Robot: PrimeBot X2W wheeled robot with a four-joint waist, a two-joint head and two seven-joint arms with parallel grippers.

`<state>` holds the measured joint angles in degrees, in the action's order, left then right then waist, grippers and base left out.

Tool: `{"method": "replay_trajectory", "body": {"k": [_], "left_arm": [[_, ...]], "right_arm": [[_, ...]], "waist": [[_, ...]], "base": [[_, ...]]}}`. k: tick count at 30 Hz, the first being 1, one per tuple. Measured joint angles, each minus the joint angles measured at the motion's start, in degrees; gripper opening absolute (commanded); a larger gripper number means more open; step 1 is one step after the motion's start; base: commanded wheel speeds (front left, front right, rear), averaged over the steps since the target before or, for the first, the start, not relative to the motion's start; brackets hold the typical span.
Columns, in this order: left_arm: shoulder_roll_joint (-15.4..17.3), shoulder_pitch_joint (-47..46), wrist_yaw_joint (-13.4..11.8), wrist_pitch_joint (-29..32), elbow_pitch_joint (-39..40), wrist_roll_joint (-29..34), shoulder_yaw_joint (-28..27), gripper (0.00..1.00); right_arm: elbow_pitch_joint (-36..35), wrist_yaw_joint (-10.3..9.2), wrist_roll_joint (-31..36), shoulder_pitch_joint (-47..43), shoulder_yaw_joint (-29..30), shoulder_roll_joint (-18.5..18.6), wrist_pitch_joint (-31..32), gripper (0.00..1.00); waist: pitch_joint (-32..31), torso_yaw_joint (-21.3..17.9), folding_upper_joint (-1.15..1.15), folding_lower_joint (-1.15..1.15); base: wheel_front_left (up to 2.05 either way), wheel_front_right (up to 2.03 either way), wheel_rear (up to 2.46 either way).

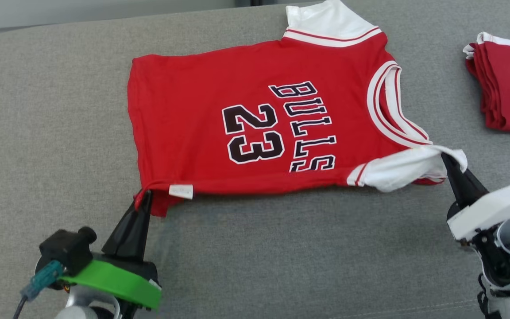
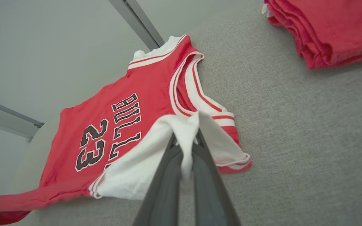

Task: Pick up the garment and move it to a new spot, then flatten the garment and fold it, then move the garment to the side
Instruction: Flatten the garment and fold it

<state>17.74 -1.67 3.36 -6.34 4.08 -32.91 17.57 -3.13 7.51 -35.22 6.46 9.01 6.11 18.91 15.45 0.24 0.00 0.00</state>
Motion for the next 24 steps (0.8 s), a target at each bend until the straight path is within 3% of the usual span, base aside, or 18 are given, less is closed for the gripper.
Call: {"method": "replay_trajectory", "body": {"k": [5, 6, 7, 8, 9, 16, 24], "left_arm": [[-0.1, -7.8, 0.5, 5.5, -4.6, -0.5, 1.4, 0.0], [-0.3, -9.3, 0.5, 6.6, -5.7, -0.5, 1.5, 0.0], [-0.4, -10.4, 0.4, 7.6, -6.7, -0.6, 1.8, 0.08], [-0.6, -11.6, 0.4, 7.9, -7.5, -0.6, 2.2, 0.42], [-0.9, -12.7, 0.1, 8.0, -8.4, -0.3, 2.2, 1.0], [-1.4, -13.6, -1.8, 8.1, -10.3, -0.9, 0.9, 1.0], [-2.1, -7.3, -2.9, 9.3, -6.3, -2.9, 1.7, 1.0]], "right_arm": [[5.3, -0.02, 3.0, 10.2, 1.1, 0.2, 6.5, 0.0], [6.5, -0.01, 4.1, 12.0, 0.9, 0.3, 7.1, 0.26], [7.3, -0.02, 4.7, 13.4, 0.7, 0.5, 7.2, 1.0], [8.3, -0.02, 5.8, 15.1, 0.7, 0.7, 6.3, 1.0], [9.2, -0.02, 7.0, 16.6, 0.7, 1.0, 5.2, 1.0], [9.8, -0.02, 7.3, 17.3, -2.1, 2.2, -0.7, 1.0], [4.3, -0.02, 7.7, 7.0, -2.8, 6.8, 0.8, 1.0]], "waist": [[2.5, 0.7, 0.0, 0.0], [3.1, 0.8, 0.0, 0.0], [3.6, 0.9, 0.0, 0.0], [4.2, 1.1, 0.0, 0.0], [4.7, 1.4, 0.0, 0.0], [5.9, 2.4, 0.0, 0.0], [5.9, 1.2, 0.0, 0.0]], "base": [[0.0, 0.0, 0.0], [0.0, 0.0, 0.0], [0.0, 0.0, 0.0], [0.0, 0.0, 0.0], [0.0, 0.0, 0.0], [0.0, 0.0, 0.0], [0.0, 0.0, 0.0]]}}
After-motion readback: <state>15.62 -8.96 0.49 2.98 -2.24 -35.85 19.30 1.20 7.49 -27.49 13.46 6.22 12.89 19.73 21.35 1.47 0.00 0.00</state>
